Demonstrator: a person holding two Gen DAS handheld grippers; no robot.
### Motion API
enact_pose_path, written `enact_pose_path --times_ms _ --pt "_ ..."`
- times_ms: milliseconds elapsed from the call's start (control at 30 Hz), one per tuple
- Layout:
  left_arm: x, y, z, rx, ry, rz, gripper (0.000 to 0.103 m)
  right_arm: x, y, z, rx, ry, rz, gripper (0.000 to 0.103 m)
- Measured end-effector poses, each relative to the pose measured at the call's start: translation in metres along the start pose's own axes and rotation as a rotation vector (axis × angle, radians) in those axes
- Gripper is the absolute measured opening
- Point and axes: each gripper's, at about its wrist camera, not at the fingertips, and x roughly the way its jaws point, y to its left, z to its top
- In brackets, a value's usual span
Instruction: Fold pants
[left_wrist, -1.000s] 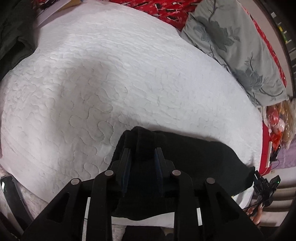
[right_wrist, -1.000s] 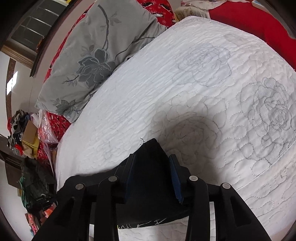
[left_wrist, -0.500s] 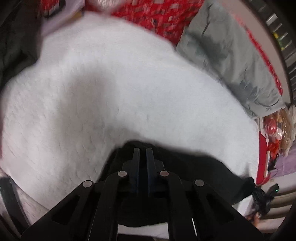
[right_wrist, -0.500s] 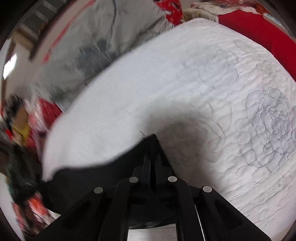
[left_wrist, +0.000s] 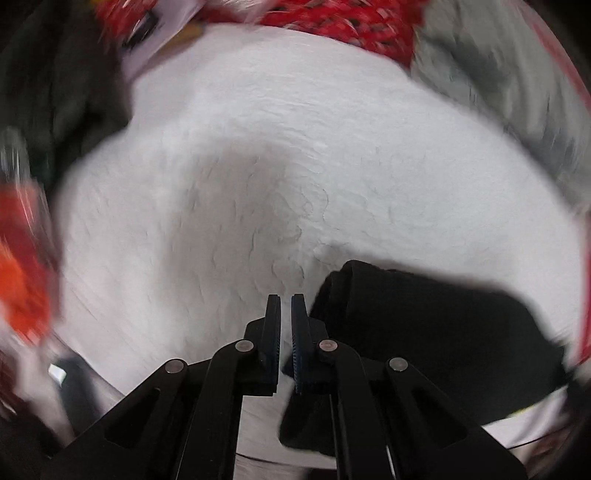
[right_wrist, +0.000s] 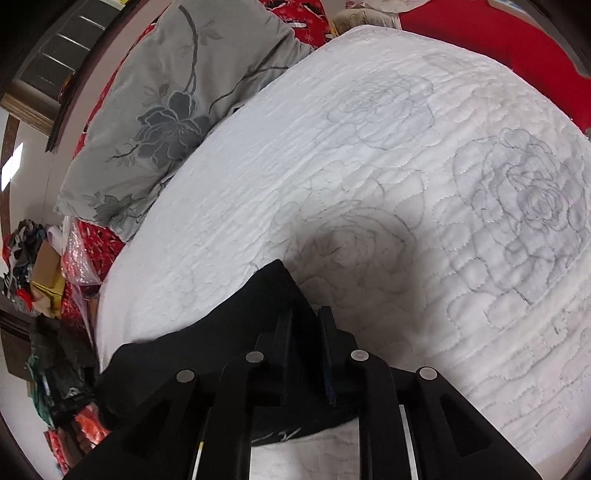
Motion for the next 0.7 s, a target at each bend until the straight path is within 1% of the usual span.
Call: enact_pose_path --times_ms 33,100,133,200,267,333,400,467,567,633,667,700 --pt "-0.007 0.007 -0.003 -0.027 0.001 -0.049 0.004 -0.004 0.000 0.000 0.004 -0.005 0.008 0.020" --pt "-0.023 0.020 -0.015 -0.080 -0.003 -0.159 0.004 -0.017 0.002 -0.005 0.014 -0.024 0.047 0.033" --pt "-0.029 0.022 -0.022 -0.087 -0.001 -0.191 0.004 -0.025 0.003 -0.009 0.019 -0.030 0.070 0.037" --pt "-0.042 0.024 -0.043 -0.098 0.000 -0.271 0.012 -0.036 0.001 -0.018 0.030 -0.033 0.107 0.049" --pt "-0.048 0.020 -0.062 -0.116 -0.003 -0.337 0.031 -0.044 -0.001 -0.029 0.044 -0.030 0.140 0.052" --pt "-0.046 0.018 -0.077 -0.133 0.005 -0.362 0.040 -0.044 -0.003 -0.039 0.060 -0.011 0.162 0.053" --pt "-0.035 0.016 -0.088 -0.154 0.028 -0.385 0.040 -0.040 -0.005 -0.049 0.082 0.024 0.168 0.053" --pt "-0.023 0.016 -0.094 -0.197 0.067 -0.389 0.040 -0.036 -0.009 -0.058 0.107 0.050 0.176 0.053" --pt "-0.005 0.020 -0.098 -0.279 0.123 -0.451 0.040 -0.031 -0.013 -0.066 0.145 0.072 0.182 0.053" --pt "0.004 0.021 -0.096 -0.323 0.137 -0.456 0.040 -0.030 -0.019 -0.070 0.178 0.077 0.189 0.055" --pt "0.005 0.021 -0.094 -0.332 0.139 -0.453 0.040 -0.029 -0.022 -0.071 0.196 0.080 0.191 0.057" --pt "0.007 0.021 -0.092 -0.341 0.137 -0.449 0.040 -0.027 -0.023 -0.072 0.215 0.080 0.193 0.057"
